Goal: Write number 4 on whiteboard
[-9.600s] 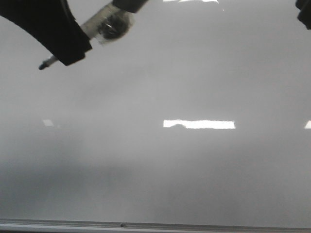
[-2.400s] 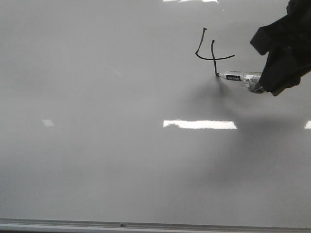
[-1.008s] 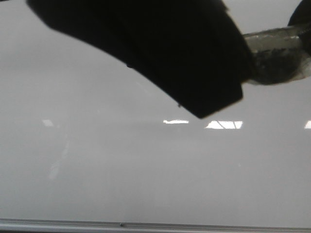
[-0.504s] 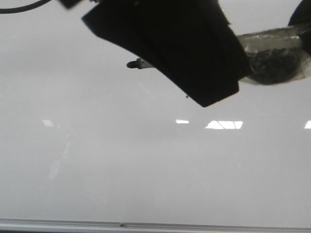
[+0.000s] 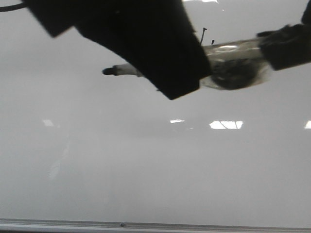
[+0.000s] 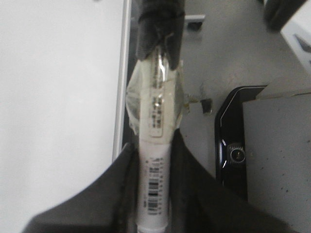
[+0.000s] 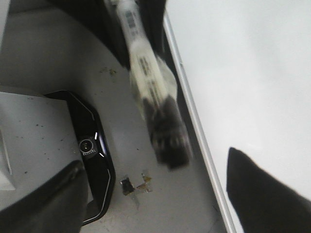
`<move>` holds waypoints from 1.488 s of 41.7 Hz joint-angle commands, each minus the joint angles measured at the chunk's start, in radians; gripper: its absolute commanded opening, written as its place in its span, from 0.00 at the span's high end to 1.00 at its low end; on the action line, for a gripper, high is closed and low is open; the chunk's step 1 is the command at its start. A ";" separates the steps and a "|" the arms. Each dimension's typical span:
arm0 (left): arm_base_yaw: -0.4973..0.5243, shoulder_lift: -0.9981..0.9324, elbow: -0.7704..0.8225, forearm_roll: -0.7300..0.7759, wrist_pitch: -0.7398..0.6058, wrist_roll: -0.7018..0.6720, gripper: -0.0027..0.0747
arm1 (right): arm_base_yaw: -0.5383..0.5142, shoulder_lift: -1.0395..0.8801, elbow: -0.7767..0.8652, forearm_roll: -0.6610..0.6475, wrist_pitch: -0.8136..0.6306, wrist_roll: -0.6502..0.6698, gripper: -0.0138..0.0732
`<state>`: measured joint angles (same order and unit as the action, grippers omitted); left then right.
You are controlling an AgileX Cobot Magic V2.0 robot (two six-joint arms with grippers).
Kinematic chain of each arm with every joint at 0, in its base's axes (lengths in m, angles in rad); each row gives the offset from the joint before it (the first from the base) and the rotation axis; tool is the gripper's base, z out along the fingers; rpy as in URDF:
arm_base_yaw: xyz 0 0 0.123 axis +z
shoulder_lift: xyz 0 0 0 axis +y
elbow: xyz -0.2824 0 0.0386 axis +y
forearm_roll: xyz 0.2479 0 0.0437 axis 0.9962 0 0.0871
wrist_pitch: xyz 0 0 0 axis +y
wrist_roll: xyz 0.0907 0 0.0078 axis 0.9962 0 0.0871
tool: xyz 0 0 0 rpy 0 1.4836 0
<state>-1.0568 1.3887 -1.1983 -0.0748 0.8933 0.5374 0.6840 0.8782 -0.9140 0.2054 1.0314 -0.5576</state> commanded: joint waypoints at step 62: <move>0.944 0.065 0.470 0.158 -1.233 -0.663 0.39 | -0.072 -0.105 -0.025 -0.115 0.003 0.157 0.14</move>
<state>-0.1143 1.5063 -0.7015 0.0884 -0.3075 -0.1164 0.6202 0.7775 -0.9140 0.0922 1.0851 -0.4002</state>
